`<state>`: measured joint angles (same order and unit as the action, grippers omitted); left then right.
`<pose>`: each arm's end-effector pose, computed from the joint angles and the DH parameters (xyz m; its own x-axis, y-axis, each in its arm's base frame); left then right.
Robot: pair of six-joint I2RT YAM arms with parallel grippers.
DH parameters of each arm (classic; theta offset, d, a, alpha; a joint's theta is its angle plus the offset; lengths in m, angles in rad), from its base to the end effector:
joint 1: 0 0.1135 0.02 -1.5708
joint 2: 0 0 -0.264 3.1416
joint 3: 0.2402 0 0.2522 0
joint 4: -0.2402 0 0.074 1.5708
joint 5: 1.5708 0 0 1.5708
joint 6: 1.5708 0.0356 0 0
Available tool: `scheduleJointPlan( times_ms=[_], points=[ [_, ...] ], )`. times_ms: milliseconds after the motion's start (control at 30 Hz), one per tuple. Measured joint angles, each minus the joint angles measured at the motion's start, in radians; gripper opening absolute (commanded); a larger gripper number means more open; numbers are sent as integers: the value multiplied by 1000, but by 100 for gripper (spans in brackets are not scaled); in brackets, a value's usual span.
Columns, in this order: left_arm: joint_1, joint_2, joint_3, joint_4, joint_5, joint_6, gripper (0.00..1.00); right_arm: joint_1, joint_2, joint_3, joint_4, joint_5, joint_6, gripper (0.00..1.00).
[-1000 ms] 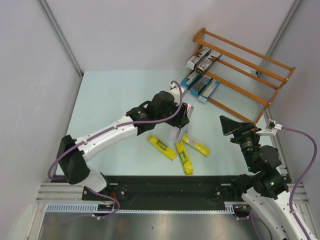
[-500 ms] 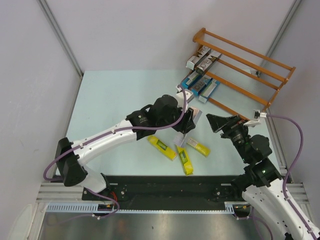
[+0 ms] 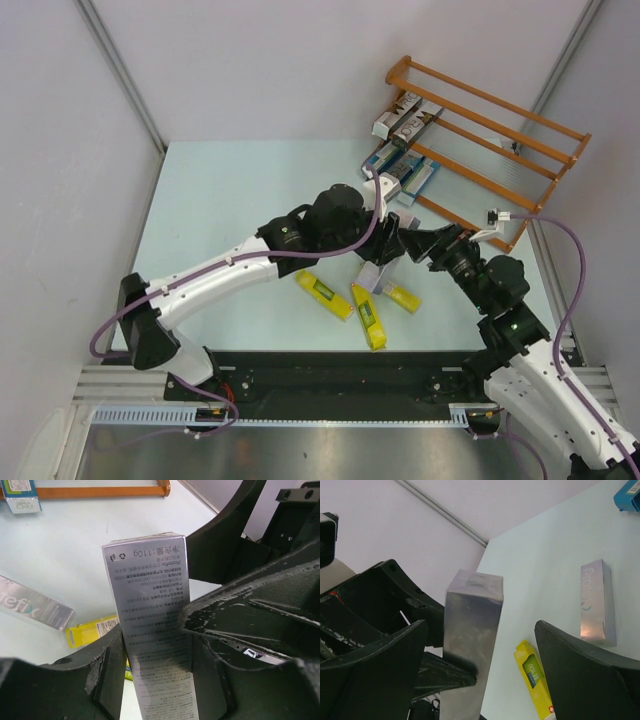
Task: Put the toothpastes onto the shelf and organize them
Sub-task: Pick up the toothpaste from the center of the board.
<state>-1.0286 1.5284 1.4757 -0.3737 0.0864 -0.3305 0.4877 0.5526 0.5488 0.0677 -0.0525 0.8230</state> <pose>0.1812 -0.3067 0.3790 -0.4920 0.1901 -0.8496 0.7763 0.5376 -0.3292 0.1315 0.0718 0.3181 -0.3387 0.6492 -0.6811 -0.3910 0.5613 0.7294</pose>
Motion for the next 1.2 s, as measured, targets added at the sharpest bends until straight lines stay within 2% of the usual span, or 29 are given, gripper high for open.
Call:
scheduleJointPlan(
  times_ms=[133, 167, 233, 333, 533, 633, 667, 767, 867, 1067, 1200],
  points=[
    [-13, 13, 1, -5, 4, 1, 53, 0, 13, 0, 14, -10, 4, 74],
    [-16, 15, 1, -5, 5, 1, 53, 0, 14, 0, 16, -12, 4, 63],
    [-22, 16, 1, -5, 4, 2, 53, 0, 14, 0, 17, -17, 5, 49],
    [-26, 16, 1, -4, 3, 8, 54, 0, 14, 0, 19, -20, 10, 41],
    [-27, 16, 1, -3, 0, 18, 57, 0, 7, 0, 19, -18, 14, 34],
    [-27, 16, 1, -2, -4, 22, 71, -1, 0, 0, 13, -18, 14, 33],
    [-27, 14, 1, -1, -8, 25, 79, -1, -5, 0, 4, -17, 11, 33],
    [-27, 2, 1, 0, -32, 30, 91, -1, -23, 0, -17, -13, 10, 33],
    [-27, -24, 1, -2, -79, 36, 98, -3, -51, 0, -37, -2, 7, 32],
    [-2, -109, -26, 31, -96, 24, 100, -6, -121, 0, -79, 40, 3, 32],
    [83, -153, -117, 141, 80, -50, 99, -6, -191, 0, -125, 87, -2, 32]
  ],
)
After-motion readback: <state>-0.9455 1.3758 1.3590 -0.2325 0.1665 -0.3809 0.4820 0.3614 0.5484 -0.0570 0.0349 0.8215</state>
